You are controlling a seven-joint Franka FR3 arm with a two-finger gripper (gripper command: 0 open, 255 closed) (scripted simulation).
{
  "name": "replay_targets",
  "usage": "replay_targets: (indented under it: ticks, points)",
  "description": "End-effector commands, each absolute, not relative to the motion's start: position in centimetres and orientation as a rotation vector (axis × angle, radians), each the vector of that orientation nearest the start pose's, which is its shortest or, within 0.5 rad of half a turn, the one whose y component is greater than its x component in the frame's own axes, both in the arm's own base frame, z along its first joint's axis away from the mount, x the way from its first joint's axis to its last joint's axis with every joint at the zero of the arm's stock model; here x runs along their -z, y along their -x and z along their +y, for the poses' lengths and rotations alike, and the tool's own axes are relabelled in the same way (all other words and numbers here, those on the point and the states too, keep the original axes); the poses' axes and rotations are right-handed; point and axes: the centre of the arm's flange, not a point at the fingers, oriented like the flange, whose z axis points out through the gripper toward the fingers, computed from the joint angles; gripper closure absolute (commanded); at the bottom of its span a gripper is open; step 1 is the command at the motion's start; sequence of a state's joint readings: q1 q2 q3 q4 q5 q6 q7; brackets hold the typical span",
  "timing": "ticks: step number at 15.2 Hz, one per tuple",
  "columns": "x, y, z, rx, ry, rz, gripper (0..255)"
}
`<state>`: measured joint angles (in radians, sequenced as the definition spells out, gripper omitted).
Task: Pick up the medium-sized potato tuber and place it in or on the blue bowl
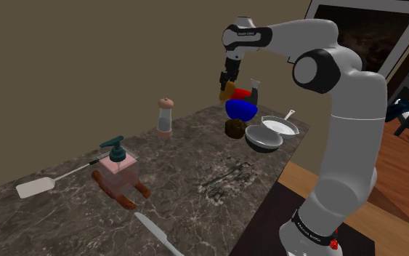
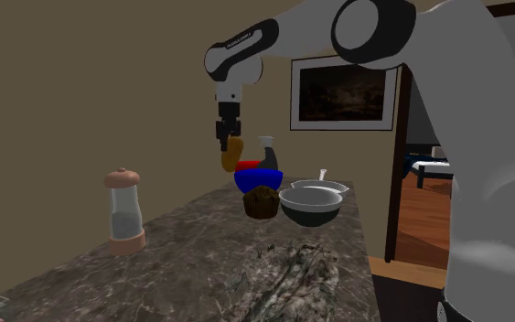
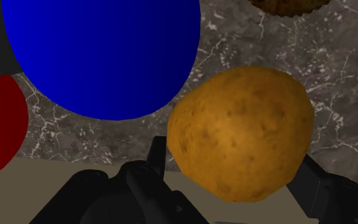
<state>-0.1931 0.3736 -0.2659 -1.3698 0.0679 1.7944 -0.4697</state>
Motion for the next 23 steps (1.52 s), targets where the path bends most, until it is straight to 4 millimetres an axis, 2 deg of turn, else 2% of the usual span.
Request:
replay_targets:
  ticks: [1, 7, 8, 23]
  points:
    - [-52.0, -61.3, -29.6, 0.071, 3.195, -0.032, 255]
    - [-52.2, -58.7, -37.1, 0.071, 3.195, -0.032, 255]
    - [-52.3, -58.0, -39.0, 0.071, 3.195, -0.032, 255]
    - [-44.6, -58.0, -39.0, 0.071, 3.195, -0.032, 255]
